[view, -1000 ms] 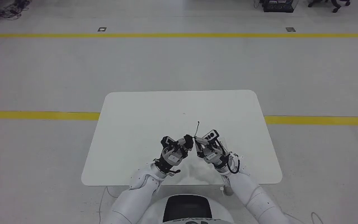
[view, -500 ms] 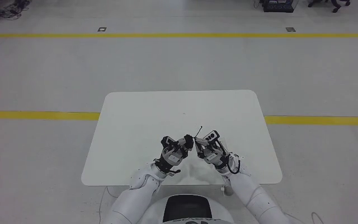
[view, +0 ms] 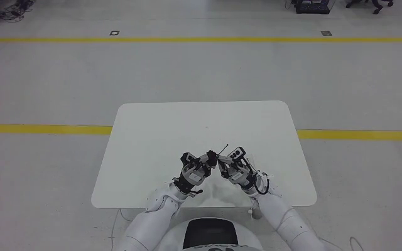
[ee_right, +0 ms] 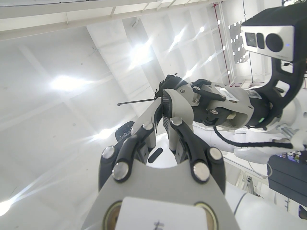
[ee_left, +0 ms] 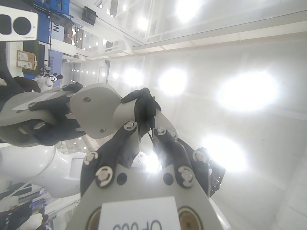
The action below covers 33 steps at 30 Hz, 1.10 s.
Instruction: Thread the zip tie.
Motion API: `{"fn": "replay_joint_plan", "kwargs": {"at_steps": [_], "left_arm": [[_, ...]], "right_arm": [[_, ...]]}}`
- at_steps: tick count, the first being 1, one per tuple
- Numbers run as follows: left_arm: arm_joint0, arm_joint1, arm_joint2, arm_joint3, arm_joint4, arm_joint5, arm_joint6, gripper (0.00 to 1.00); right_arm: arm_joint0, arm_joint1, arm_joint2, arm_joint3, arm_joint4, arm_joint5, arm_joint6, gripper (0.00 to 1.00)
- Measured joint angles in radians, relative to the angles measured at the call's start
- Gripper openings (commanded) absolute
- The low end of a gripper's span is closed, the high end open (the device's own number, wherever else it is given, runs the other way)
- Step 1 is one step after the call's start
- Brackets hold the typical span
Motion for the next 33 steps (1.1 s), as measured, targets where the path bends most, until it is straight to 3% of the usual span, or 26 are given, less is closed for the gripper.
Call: {"fn": "replay_joint_plan", "kwargs": {"at_steps": [33], "left_arm": [[0.0,0.0,0.0,0.0,0.0,0.0,0.0,0.0]], "right_arm": [[0.017,-0.015,0.005,0.058,-0.025,-0.001,0.0,0.0]]}}
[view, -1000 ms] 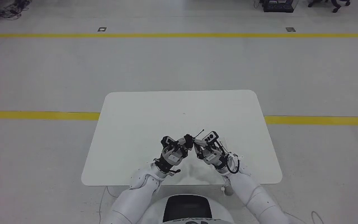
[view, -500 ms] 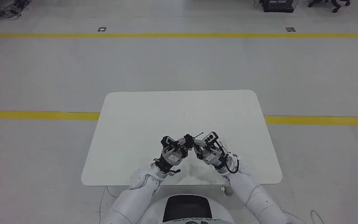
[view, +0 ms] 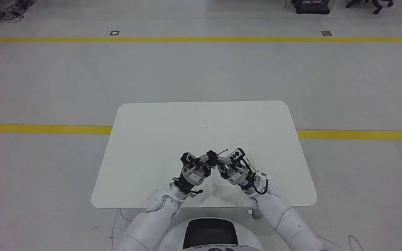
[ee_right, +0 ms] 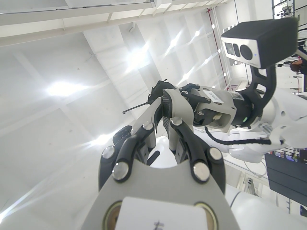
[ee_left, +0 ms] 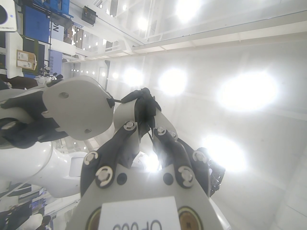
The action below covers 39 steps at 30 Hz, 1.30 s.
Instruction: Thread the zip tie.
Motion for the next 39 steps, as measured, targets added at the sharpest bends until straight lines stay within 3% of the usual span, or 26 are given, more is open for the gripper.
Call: {"fn": "replay_joint_plan", "kwargs": {"at_steps": [39], "left_arm": [[0.0,0.0,0.0,0.0,0.0,0.0,0.0,0.0]], "right_arm": [[0.017,-0.018,0.007,0.059,-0.021,-0.002,0.0,0.0]]}}
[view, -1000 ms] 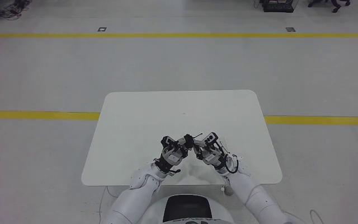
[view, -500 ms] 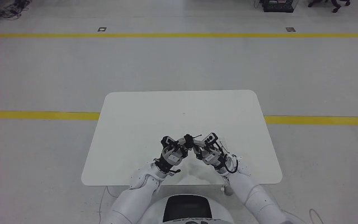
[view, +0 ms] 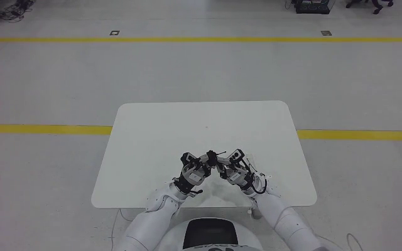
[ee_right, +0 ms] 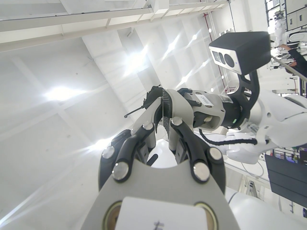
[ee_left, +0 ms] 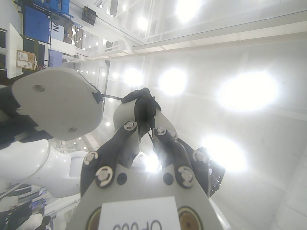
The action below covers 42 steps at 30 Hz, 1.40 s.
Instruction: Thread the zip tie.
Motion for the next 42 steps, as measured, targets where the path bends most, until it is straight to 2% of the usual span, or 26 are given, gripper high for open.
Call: {"fn": "replay_joint_plan", "kwargs": {"at_steps": [42], "left_arm": [[0.0,0.0,0.0,0.0,0.0,0.0,0.0,0.0]], "right_arm": [[0.009,-0.012,0.013,0.03,-0.023,0.0,0.0,0.0]]}}
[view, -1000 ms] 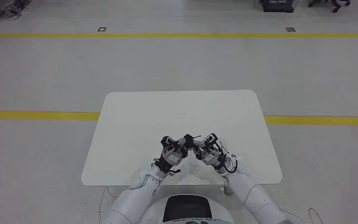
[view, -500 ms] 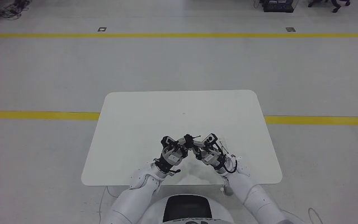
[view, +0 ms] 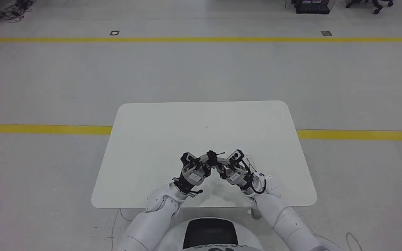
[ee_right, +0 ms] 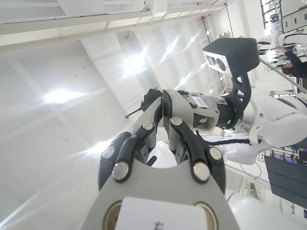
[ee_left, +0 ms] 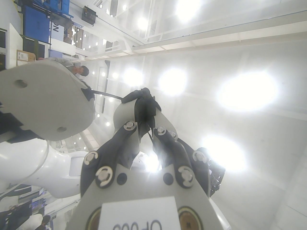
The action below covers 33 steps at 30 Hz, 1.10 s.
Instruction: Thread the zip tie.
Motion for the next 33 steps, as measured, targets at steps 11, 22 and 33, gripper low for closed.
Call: {"fn": "replay_joint_plan", "kwargs": {"at_steps": [11,22,33], "left_arm": [[0.0,0.0,0.0,0.0,0.0,0.0,0.0,0.0],[0.0,0.0,0.0,0.0,0.0,0.0,0.0,0.0],[0.0,0.0,0.0,0.0,0.0,0.0,0.0,0.0]], "right_arm": [[0.002,-0.003,0.004,0.007,-0.005,-0.002,0.0,0.0],[0.005,-0.006,0.006,0.013,-0.014,-0.002,0.0,0.0],[0.004,-0.008,0.009,0.019,-0.021,-0.002,0.0,0.0]]}}
